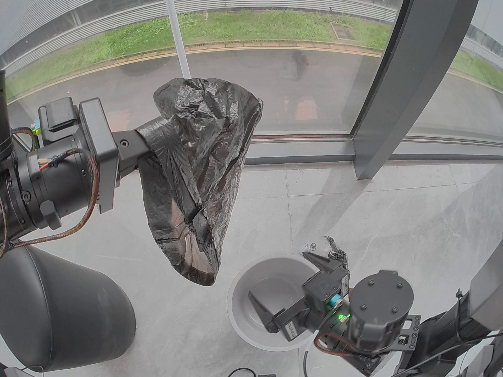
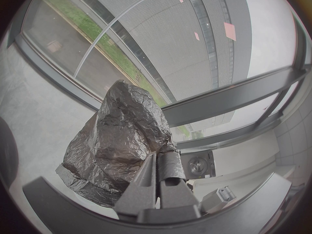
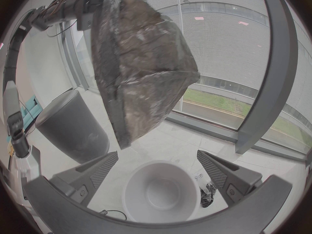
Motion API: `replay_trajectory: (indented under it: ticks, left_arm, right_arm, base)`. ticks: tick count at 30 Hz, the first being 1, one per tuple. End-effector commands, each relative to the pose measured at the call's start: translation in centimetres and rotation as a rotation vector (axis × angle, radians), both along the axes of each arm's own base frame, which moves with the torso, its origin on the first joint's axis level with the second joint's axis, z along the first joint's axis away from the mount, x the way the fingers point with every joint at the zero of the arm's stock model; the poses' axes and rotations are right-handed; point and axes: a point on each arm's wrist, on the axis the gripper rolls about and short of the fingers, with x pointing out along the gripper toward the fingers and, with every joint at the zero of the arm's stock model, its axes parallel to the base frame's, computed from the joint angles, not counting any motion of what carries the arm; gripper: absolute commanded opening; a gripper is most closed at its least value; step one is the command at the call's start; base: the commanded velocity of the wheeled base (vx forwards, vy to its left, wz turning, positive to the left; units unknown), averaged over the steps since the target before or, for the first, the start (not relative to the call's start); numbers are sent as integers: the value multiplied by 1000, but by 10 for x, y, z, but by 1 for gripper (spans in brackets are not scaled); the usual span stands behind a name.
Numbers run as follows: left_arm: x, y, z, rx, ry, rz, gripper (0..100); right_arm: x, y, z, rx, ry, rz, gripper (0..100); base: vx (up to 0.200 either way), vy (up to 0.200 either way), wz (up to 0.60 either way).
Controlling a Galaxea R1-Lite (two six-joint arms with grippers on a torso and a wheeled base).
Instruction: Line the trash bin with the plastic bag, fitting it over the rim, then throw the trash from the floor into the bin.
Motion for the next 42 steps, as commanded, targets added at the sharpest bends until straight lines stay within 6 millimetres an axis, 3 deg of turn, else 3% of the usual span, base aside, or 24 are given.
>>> replay_trajectory:
  ticks: [1,4,11,22,31,42]
  left_arm:
    - [0,4,4,-31,8,16,0]
    - [-2,7,6,-46,10,16,0]
    - [-3,7,7,-61,15,14,0]
    - [-12,13,10,-88,20,5,0]
    - [-18,16,11,-97,23,-6,0]
    - [-27,22,13,-121,19,-41,0]
  right_arm:
    - [-8,17,-21,-57,26,36,100]
    - [-12,24,-30,-86,31,34,100]
    - [2,41,-40,-70,21,18,100]
    - [52,86,-52,3,-56,-67,100]
    - [77,120,-67,24,-116,-112,100]
    - [90,117,-73,16,-118,-140,100]
  base:
    - [0,0,0]
    - [0,0,0]
    - [0,0,0]
    - [0,0,0]
    - [0,0,0]
    - [0,0,0]
